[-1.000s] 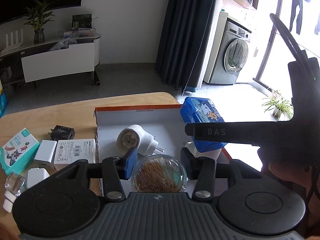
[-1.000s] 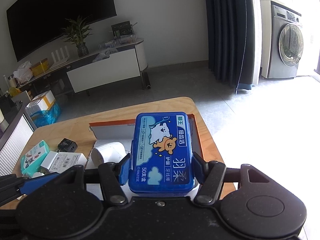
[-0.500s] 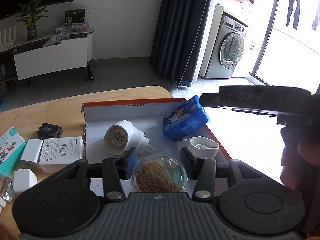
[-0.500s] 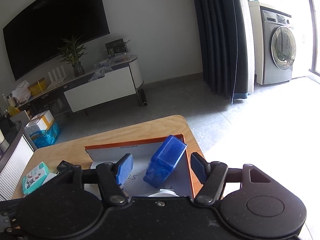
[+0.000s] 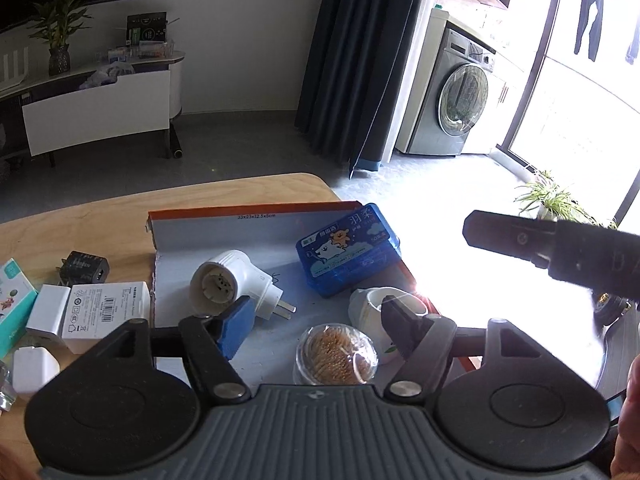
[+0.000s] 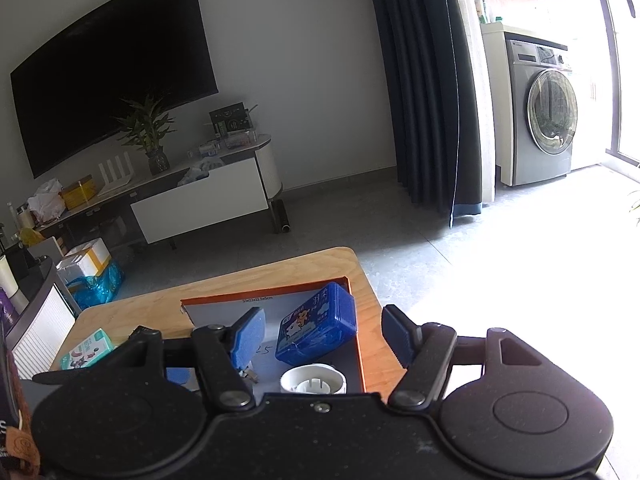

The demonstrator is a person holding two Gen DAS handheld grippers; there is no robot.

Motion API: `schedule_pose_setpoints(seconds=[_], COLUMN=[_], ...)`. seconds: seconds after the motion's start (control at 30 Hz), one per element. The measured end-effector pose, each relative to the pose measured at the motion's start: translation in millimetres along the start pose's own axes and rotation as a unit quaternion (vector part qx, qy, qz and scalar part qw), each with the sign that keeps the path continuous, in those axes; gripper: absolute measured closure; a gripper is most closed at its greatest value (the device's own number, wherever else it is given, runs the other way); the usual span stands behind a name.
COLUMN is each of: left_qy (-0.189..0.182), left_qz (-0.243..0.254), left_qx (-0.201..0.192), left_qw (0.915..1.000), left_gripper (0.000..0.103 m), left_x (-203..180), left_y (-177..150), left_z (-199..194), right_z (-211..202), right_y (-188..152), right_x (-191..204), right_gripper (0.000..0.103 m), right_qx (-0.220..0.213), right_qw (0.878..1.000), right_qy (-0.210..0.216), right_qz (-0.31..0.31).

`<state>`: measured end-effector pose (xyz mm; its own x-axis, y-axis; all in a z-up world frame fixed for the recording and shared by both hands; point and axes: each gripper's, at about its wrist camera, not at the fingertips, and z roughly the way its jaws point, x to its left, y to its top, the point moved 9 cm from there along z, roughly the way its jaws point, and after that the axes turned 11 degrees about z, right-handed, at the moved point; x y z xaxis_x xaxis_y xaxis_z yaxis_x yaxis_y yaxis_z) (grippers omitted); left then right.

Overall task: Organize rigid objects
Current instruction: 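Release the blue box into the lid with right tool while left lowers and releases the jar, then withdraw both open tools from the lid toward the remaining table items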

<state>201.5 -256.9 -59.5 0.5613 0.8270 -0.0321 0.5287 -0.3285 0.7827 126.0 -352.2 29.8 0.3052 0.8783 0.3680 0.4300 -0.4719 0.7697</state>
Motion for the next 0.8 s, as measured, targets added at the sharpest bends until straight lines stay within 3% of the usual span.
schedule_pose_setpoints(seconds=[0.4,0.8], left_qy=[0.090,0.136], left_qz=[-0.021,-0.037], left_qx=[0.010,0.009], left_qw=[0.9957,0.9901], left_gripper=[0.018,0.011], left_x=[53,87], left_y=[-4,-18], left_z=[-51,-83], right_z=[-15,-14], right_y=[-23,-48], right_x=[42,88], right_gripper=[0.022,0.020], right_qx=[0.017,0.040], right_qw=[0.999,0.996], right_qy=[0.033,0.061], right_qz=[-0.027,-0.060])
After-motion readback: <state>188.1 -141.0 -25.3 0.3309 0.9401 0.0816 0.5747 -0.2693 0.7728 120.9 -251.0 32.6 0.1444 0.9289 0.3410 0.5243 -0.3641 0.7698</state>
